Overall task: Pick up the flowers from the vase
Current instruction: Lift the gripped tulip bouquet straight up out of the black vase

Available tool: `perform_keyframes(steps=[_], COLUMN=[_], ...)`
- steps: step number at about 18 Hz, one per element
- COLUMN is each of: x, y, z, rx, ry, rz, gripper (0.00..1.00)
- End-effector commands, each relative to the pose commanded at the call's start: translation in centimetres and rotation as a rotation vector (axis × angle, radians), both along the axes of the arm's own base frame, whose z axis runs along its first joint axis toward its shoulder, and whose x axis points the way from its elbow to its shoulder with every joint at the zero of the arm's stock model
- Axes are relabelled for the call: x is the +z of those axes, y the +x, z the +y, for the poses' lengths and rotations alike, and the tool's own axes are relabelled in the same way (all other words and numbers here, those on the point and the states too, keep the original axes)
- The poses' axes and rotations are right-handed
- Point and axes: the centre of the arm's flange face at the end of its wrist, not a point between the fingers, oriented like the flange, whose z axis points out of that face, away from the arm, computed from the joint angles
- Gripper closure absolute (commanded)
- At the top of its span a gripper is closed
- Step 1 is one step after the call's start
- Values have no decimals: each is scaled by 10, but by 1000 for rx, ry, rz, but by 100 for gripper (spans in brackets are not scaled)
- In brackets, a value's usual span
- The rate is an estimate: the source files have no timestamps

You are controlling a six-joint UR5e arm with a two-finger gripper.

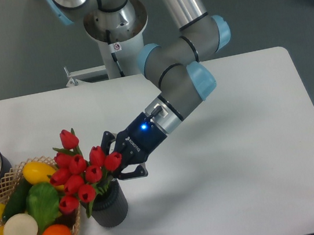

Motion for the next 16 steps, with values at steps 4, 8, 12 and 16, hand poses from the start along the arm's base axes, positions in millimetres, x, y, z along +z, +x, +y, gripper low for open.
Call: perform_keyframes(steps=[4, 8, 12, 16], x=[14, 19, 32, 40], y=[-3, -1, 7, 3], z=[0, 3, 6, 6], rx=[3, 10, 9, 22], ry=[18, -1, -10, -17], rz=[1, -32, -58, -83], gripper=[81, 81, 81, 81])
